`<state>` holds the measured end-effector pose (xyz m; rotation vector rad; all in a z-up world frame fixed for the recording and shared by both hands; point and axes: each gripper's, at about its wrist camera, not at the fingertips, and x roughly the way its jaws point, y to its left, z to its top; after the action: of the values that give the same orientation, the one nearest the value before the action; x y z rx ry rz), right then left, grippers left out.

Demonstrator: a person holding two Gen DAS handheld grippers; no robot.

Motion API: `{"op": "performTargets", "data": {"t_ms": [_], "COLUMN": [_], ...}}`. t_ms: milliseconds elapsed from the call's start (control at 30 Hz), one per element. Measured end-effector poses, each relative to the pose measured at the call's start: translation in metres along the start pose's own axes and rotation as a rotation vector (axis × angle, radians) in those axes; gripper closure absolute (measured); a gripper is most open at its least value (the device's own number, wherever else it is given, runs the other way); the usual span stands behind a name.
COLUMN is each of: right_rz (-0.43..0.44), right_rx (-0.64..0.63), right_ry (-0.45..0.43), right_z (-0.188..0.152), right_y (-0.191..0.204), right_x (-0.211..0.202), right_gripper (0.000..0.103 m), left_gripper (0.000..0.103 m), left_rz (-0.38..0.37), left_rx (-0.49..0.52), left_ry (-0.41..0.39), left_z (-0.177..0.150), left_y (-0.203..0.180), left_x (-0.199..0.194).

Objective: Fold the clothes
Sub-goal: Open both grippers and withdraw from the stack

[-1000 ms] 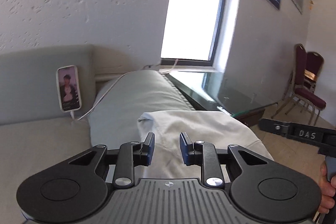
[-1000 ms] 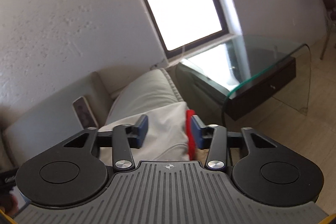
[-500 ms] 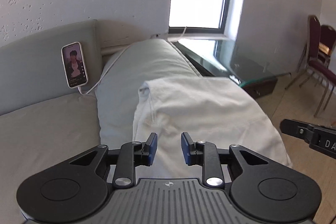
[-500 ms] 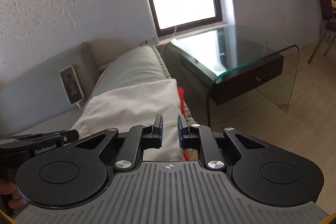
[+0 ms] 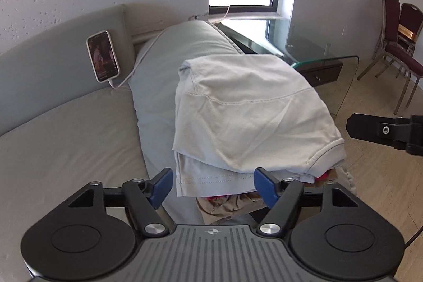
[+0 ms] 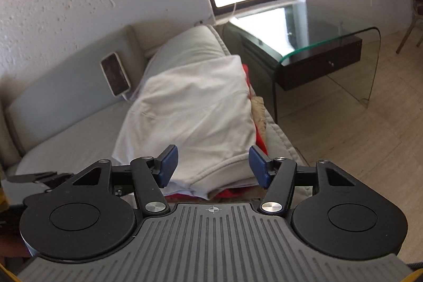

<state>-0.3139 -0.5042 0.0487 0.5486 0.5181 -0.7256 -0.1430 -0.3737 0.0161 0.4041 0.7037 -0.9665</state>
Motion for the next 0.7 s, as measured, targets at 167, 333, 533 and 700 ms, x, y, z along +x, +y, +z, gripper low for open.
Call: {"op": "performTargets", "data": {"t_ms": [167,333,533,700], "right_rz": [0.09,0.072,-0.004,-0.063], "right_rx": [0.036,-0.008,-0.058,-0.095], "right_ry": [0.025,0.042,0.048,0.053], "right_z": [0.009,0.014,0.008,-0.003], "right_y": [0.012,0.025,0.028,0.032], "right_x": [-0.044,-0.086,-0.129,-0.143], "right_gripper": [0.01,0.004,0.001,0.001], "left_gripper": [0.005,0.001,0.001,0.001], "left_rz": [-0.039,-0.14,-0.13,-0.153], "left_rx": [-0.026,-0.049,-0.057,-0.083], "left_ry": [-0.02,-0.008,-0.018,-0.029], "left_z": [-0.002,-0.008,-0.017,-0.023], "left_y": [0.001,0.0,-0.007,-0.009], "left_x": [-0.046,-0.075,-0.095,-0.104]}}
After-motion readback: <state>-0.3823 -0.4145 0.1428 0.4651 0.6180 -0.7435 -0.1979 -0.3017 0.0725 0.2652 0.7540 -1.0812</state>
